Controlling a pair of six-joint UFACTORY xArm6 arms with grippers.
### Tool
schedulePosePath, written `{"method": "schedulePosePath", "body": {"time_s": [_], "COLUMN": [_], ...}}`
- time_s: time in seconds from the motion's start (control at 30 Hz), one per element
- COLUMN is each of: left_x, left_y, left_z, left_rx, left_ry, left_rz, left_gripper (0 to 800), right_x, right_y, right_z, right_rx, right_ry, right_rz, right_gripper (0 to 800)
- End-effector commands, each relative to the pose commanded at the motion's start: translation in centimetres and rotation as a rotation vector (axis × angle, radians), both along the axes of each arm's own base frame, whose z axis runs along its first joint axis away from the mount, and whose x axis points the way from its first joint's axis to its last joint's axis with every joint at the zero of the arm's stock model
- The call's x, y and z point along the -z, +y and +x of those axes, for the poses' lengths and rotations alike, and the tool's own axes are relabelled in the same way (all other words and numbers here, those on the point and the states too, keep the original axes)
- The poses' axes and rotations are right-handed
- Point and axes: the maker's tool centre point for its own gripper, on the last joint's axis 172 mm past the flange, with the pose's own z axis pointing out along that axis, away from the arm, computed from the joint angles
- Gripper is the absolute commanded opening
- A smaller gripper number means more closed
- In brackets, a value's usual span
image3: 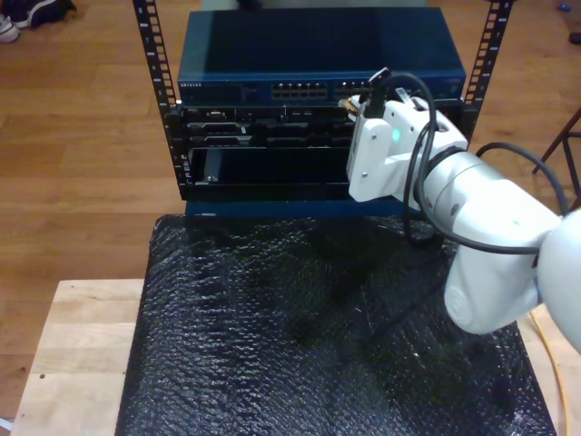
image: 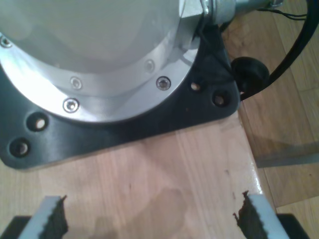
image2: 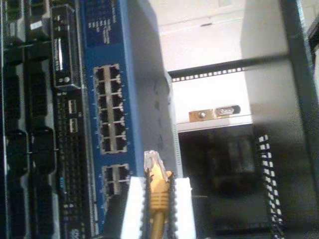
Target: Grab the cable and plug it in
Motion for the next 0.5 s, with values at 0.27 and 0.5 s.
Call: {"method": "schedulePosePath", "body": {"time_s": [0.27, 0.5], "left_x": [0.0, 0.0], "left_y": [0.0, 0.0], "left_z": [0.0, 0.0], "left_rx": [0.000, 0.000], "left_ry": [0.000, 0.000], "left_rz": [0.002, 0.000], "left_gripper": [800, 800], "right_x": [1.0, 2.4], "right_y": [-1.3, -1.3], "right_z": [3.3, 5.2], "right_rx": [0.080, 0.106], "right_ry": [0.014, -0.007], "right_rz": [0.039, 0.028], "right_gripper": [0, 0]}}
